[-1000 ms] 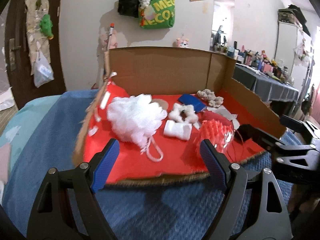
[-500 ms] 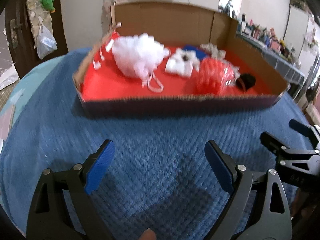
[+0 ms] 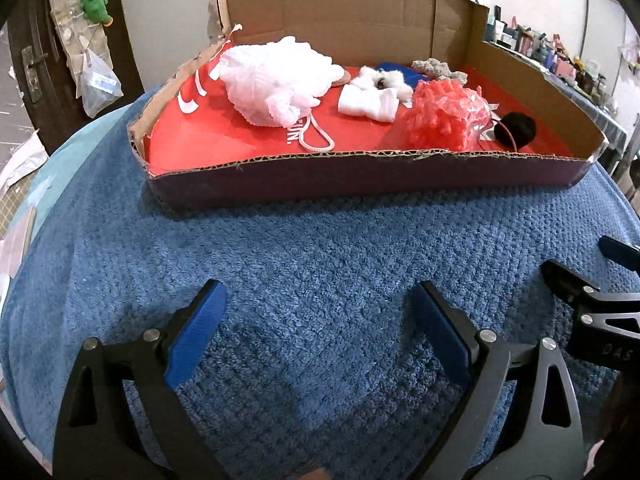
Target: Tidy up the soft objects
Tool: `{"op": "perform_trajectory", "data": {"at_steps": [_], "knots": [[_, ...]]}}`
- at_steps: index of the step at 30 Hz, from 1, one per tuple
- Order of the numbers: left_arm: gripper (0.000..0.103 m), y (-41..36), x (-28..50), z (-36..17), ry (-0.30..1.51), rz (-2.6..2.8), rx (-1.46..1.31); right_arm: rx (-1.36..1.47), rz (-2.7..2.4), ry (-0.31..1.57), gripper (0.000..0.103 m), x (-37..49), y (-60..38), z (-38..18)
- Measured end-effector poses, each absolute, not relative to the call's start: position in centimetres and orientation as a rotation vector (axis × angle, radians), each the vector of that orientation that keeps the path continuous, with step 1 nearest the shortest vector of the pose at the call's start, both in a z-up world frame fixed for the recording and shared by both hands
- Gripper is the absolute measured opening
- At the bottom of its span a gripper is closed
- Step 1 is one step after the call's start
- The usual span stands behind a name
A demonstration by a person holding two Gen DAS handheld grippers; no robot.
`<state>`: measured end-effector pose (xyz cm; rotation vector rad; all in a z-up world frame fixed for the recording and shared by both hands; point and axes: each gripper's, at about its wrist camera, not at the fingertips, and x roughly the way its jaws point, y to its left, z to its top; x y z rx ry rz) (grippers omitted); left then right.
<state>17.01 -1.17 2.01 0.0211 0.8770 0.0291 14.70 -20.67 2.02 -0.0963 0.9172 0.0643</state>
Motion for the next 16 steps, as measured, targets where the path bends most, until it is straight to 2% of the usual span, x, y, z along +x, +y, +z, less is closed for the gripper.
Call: {"op": "perform_trajectory", "data": {"at_steps": [16], "knots": [[0.095, -1.44, 17.05, 1.94, 0.873, 0.043, 0.032, -0.092, 0.057, 0.919, 0.103, 14.97, -20.31, 2.0]]}}
